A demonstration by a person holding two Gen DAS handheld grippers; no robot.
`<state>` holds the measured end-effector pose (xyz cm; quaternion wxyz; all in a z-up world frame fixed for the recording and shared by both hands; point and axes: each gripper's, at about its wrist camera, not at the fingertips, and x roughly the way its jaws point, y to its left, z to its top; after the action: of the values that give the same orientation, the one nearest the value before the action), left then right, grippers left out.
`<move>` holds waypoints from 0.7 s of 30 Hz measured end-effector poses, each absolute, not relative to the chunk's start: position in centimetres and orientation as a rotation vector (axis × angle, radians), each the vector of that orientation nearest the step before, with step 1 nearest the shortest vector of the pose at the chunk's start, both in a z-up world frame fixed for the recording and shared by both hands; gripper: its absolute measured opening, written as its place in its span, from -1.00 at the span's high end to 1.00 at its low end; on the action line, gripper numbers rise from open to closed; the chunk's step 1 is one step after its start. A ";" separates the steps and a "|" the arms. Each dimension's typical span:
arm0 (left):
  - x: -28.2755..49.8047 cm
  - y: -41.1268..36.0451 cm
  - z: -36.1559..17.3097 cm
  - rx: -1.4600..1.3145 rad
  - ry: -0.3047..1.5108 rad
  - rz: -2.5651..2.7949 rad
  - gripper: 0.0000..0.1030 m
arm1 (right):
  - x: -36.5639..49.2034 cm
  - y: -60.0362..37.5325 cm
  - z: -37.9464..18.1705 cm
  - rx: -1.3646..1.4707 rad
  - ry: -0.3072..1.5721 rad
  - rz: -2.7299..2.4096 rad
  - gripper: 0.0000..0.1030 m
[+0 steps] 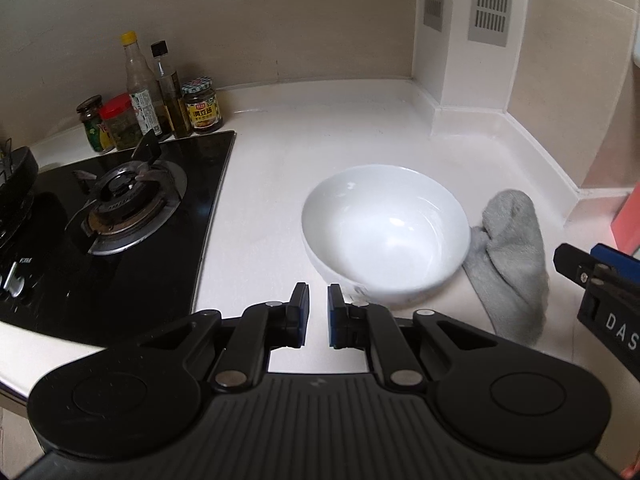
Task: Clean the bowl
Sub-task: 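Lower the cloth onto the counter beside the bowl with the right gripper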
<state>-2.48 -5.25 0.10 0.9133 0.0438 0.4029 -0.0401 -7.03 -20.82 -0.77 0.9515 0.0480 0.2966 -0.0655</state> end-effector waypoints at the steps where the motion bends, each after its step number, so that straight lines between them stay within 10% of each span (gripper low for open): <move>1: -2.9 -5.4 0.1 0.091 0.827 -0.080 0.83 | -7.4 -20.9 -0.7 0.095 0.602 -0.127 0.46; 21: -8.3 -7.1 0.7 0.045 0.801 -0.071 0.83 | -12.6 -22.5 0.3 0.032 0.575 -0.070 0.46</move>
<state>-8.28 -7.15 0.71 0.9200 0.0219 0.3898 -0.0344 -12.63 -22.51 0.29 0.9582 0.0157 0.2834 -0.0347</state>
